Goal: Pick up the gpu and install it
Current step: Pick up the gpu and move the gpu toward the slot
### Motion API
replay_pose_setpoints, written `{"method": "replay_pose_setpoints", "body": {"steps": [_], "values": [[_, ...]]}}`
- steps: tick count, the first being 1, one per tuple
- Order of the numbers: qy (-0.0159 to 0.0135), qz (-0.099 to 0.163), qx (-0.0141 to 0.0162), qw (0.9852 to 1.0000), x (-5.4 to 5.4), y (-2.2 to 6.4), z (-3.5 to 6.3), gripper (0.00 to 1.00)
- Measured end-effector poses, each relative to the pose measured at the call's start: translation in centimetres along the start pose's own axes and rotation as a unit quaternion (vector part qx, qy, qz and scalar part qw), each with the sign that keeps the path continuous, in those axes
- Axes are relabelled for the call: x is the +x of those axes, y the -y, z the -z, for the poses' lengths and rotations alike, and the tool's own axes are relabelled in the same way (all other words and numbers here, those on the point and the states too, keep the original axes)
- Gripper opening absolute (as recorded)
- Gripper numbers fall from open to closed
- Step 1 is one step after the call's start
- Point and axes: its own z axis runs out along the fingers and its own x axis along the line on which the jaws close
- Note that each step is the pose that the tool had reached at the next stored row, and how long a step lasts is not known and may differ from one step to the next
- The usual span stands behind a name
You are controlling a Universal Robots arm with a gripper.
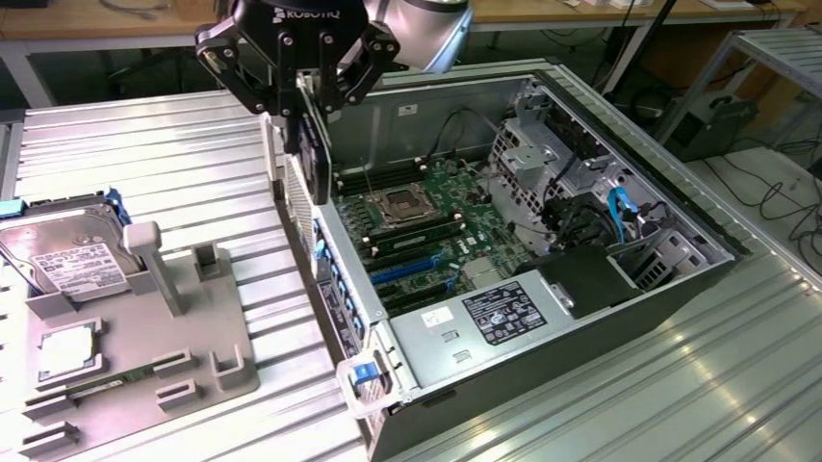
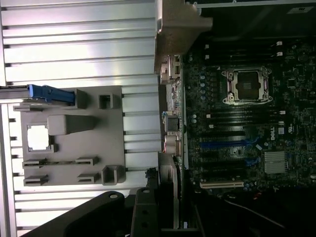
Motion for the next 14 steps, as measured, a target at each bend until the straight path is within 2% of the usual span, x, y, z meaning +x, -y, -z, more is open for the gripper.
{"method": "replay_pose_setpoints", "body": {"steps": [14], "values": [[0.0000, 0.000, 0.0000, 1.0000, -1.6, -0.08, 0.00, 0.28]]}}
